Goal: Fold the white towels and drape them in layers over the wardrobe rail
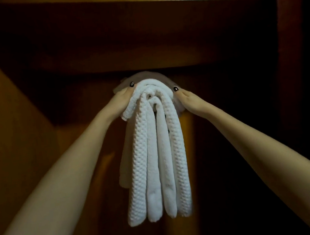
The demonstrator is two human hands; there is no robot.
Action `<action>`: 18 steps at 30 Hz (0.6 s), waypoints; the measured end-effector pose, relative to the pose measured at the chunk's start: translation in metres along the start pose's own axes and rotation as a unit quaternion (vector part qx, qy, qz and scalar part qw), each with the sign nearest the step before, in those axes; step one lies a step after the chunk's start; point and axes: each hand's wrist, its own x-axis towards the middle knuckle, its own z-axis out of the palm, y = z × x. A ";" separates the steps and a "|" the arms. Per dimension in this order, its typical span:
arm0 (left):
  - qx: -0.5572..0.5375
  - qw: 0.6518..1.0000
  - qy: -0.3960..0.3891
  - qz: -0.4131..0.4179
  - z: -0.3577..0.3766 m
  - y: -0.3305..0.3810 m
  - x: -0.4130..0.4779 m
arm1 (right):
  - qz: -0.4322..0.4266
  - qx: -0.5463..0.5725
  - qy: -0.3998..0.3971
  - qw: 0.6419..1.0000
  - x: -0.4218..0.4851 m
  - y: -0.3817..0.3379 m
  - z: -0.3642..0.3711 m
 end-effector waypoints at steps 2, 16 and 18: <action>0.022 0.998 0.059 0.022 0.004 0.008 -0.017 | 0.006 -0.030 0.024 0.999 -0.027 -0.002 -0.007; 0.116 0.976 -0.076 0.166 0.204 0.038 -0.214 | 0.177 -0.194 -0.058 0.963 -0.313 0.055 -0.044; 0.116 0.969 -0.170 0.136 0.250 0.048 -0.246 | 0.231 -0.217 -0.060 0.947 -0.360 0.076 -0.057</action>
